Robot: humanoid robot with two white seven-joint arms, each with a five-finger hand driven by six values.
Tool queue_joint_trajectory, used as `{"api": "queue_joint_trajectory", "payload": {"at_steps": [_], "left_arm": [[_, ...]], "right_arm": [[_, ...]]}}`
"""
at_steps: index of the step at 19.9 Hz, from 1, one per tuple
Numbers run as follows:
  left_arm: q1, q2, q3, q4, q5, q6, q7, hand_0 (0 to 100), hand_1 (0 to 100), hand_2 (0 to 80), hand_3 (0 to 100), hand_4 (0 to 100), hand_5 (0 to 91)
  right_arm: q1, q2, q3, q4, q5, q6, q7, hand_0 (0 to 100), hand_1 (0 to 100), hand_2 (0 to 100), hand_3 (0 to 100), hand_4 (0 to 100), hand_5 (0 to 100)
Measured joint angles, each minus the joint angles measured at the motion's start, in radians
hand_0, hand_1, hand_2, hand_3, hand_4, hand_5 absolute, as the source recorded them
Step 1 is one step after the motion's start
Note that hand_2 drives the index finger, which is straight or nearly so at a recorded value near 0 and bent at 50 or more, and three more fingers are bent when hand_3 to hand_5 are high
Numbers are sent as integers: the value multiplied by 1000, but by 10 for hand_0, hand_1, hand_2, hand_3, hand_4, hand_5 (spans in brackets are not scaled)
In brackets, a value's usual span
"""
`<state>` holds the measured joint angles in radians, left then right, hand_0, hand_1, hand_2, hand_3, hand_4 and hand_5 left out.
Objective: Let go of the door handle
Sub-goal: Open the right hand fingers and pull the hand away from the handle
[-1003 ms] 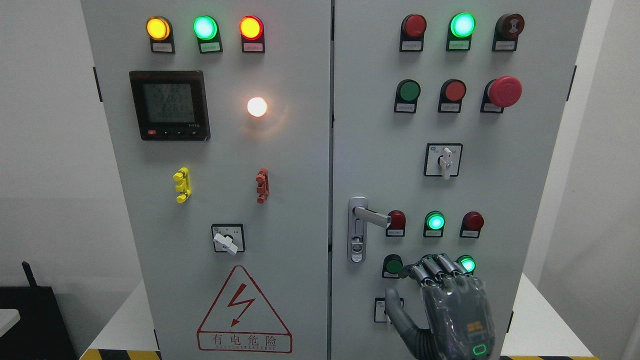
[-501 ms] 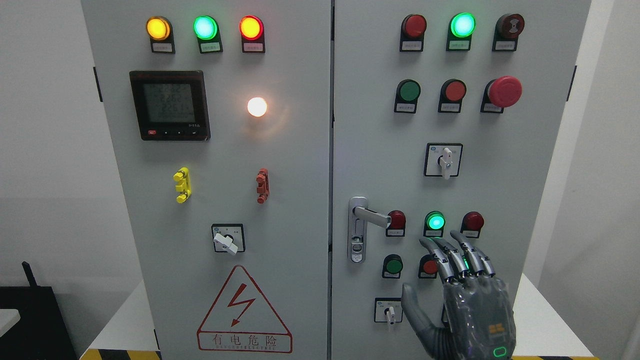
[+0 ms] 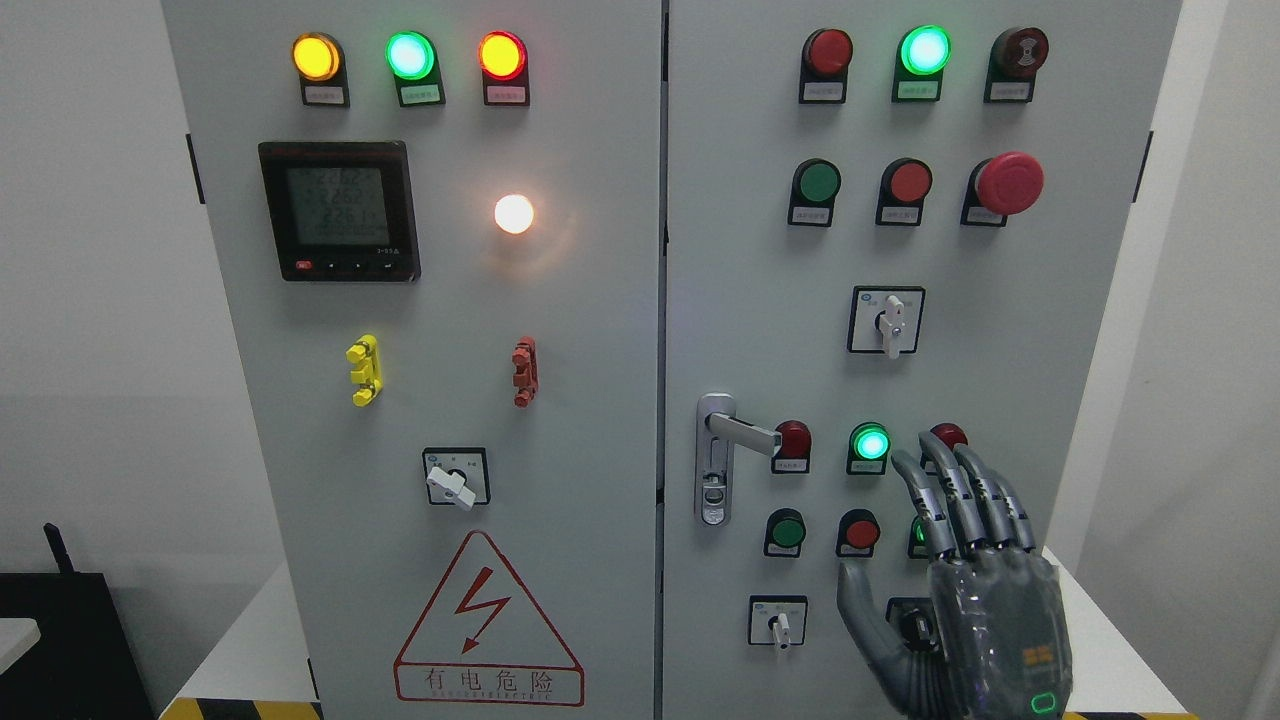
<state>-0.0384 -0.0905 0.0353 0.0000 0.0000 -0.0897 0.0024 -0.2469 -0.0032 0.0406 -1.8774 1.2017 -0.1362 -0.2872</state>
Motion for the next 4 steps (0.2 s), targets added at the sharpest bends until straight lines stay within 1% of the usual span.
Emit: {"api": "queue_joint_trajectory", "payload": {"at_steps": [4], "left_arm": [[0,0,0,0,0,0,0,120,389,0,0,0,0]], "right_arm": [[1,1,-13,-2,-5,-2,1,501,219,0,0,0,0]]}}
